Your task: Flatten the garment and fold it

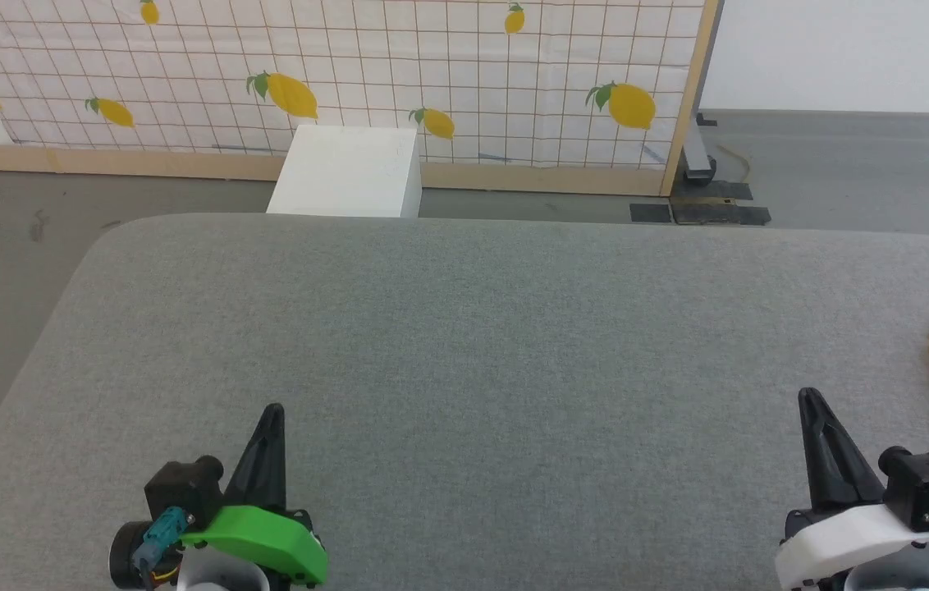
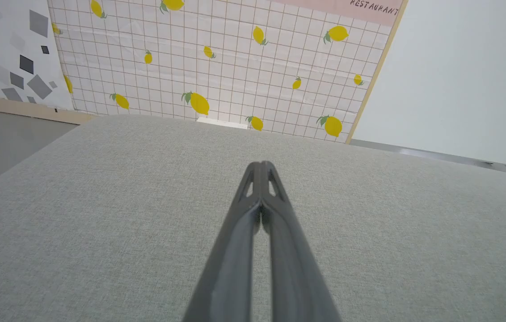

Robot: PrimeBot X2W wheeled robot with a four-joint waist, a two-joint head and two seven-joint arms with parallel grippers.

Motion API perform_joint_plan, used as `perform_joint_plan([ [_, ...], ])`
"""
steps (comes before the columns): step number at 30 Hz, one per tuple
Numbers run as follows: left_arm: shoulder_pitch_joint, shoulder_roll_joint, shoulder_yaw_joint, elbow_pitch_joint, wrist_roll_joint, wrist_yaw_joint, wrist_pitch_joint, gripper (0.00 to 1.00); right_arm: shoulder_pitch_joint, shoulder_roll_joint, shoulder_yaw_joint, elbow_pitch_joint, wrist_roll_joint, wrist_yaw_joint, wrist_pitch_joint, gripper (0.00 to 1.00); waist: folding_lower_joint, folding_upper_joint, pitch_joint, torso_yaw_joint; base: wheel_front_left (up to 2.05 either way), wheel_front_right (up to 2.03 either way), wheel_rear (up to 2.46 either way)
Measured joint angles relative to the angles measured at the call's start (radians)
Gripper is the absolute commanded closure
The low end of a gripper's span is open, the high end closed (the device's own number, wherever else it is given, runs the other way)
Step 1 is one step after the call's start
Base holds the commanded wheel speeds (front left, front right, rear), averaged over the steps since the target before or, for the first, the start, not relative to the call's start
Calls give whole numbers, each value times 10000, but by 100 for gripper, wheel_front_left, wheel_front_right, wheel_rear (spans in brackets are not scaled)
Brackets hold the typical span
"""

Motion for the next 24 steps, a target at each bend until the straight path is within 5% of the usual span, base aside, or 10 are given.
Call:
perform_joint_plan([
  [24, 1, 0, 42, -445, 332, 148, 454, 100, -12, 0, 151, -48, -13, 0, 236, 100, 0, 0, 95, -61, 0, 0, 0],
])
